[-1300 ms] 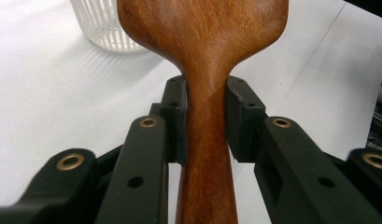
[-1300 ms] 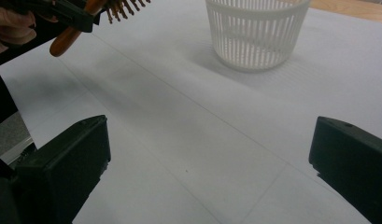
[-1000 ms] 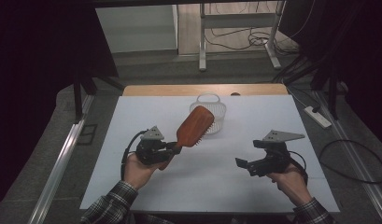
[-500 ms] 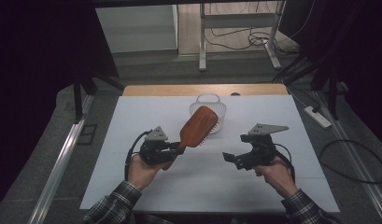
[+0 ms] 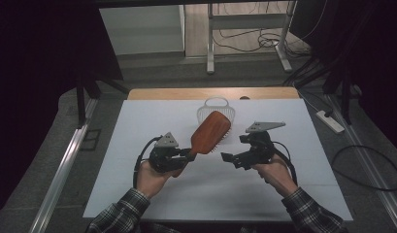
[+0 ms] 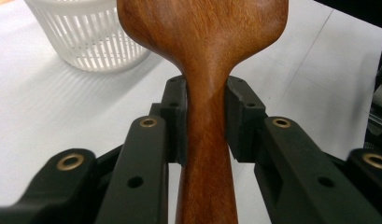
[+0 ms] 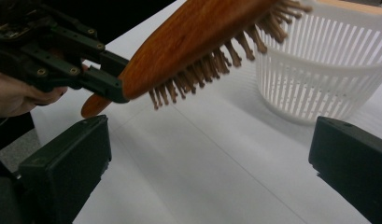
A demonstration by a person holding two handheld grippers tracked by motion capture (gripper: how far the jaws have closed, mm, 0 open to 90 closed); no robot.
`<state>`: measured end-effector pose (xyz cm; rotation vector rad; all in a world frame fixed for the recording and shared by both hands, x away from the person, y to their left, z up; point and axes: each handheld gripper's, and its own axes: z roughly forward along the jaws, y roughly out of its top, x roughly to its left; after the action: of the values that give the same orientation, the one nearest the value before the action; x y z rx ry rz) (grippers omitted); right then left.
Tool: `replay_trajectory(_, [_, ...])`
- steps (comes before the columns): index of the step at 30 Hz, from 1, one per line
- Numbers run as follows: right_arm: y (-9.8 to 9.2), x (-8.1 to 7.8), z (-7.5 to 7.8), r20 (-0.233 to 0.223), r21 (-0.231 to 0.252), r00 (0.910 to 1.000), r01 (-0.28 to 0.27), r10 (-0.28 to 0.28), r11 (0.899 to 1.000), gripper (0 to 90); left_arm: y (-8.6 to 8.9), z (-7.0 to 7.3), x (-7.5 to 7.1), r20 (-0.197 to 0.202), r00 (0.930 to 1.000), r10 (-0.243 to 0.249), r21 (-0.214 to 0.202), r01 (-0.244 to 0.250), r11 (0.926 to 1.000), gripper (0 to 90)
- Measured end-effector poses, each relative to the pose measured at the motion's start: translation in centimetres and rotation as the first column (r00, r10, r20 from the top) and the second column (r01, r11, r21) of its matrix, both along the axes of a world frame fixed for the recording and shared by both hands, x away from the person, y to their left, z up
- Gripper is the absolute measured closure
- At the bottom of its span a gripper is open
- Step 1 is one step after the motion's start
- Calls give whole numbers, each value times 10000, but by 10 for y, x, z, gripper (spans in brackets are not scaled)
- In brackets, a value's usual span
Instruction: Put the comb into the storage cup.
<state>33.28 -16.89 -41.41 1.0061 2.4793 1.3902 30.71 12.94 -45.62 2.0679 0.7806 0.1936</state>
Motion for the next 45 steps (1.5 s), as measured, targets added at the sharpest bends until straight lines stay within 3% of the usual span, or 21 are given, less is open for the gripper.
replay_trajectory(8, [15,12,0,-612,151,9979,221,-212,9996,0,-1,0,0,48,10000,12,-61,-12,10000,713])
replay_trajectory(17, [32,26,2,-899,398,9942,624,-586,9973,0,-1,1,-1,142,9999,71,-180,-69,9998,713])
replay_trajectory(32, [52,40,-2,-1358,921,9896,610,-481,9939,7,-3,1,-4,449,9990,54,-180,-46,9998,714])
replay_trajectory(38, [53,39,-2,-1381,1300,9895,619,-437,9896,179,-4,1,-5,457,9990,8,-248,3,9997,714])
replay_trajectory(40, [50,40,-2,-1640,1566,9857,644,-383,9856,230,-4,1,-5,459,9989,9,-304,5,9995,714])
replay_trajectory(45, [40,44,-2,-2448,2736,9693,900,-211,9576,364,-5,1,-5,480,9988,-52,-339,68,9994,713])
